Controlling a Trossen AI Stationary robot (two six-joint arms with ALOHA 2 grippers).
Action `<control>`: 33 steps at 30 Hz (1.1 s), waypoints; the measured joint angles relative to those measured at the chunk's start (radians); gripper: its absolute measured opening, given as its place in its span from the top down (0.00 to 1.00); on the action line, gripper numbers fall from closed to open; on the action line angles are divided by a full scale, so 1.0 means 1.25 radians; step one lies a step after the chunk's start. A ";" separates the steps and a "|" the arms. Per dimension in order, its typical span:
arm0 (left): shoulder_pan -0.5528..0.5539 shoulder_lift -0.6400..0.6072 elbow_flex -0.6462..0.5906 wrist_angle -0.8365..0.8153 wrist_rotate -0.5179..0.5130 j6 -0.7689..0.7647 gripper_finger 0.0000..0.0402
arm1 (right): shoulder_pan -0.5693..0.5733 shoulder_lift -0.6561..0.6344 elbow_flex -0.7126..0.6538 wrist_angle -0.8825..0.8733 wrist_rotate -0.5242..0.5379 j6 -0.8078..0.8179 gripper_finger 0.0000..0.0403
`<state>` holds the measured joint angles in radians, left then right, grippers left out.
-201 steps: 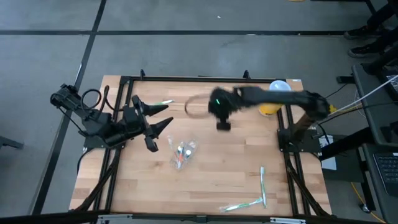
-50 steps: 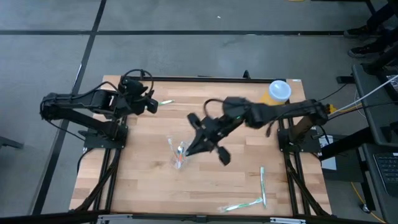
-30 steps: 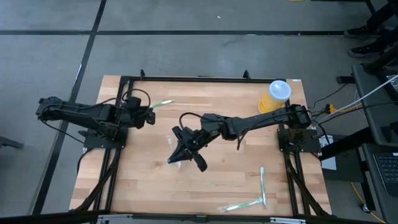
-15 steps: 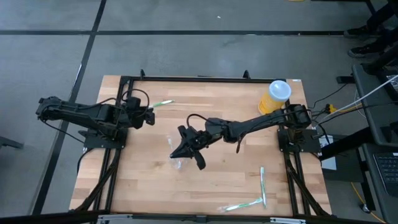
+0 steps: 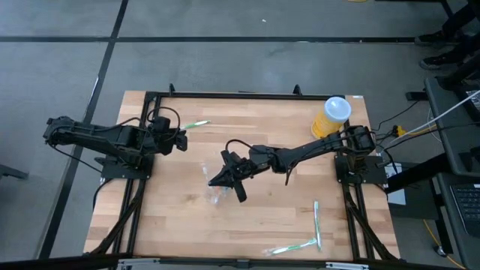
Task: Pick & Place toothbrushing station
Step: Put the orange toothbrush into the transparent organizer
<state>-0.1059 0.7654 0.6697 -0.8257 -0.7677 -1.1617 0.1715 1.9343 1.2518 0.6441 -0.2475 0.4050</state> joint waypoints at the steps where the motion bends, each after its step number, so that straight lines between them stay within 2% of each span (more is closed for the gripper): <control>1: 0.000 0.000 0.000 0.000 0.000 0.000 0.65 | 0.000 0.000 -0.005 0.000 0.003 0.003 1.00; 11: 0.000 0.000 0.000 0.000 0.000 -0.003 0.65 | 0.001 0.000 -0.029 -0.008 0.006 0.005 1.00; 17: 0.000 0.000 0.000 0.003 0.001 -0.003 0.65 | 0.007 0.000 -0.029 -0.062 0.077 0.017 0.96; 22: 0.000 0.000 0.000 0.012 0.002 -0.003 0.65 | 0.007 0.001 -0.029 -0.087 0.123 0.049 0.84; 33: 0.000 0.000 0.000 0.012 0.002 0.004 0.65 | 0.024 0.001 -0.029 -0.034 0.174 0.081 0.46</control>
<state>-0.1058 0.7654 0.6697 -0.8104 -0.7646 -1.1568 0.2020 1.9350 1.2156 0.6019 -0.0306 0.5057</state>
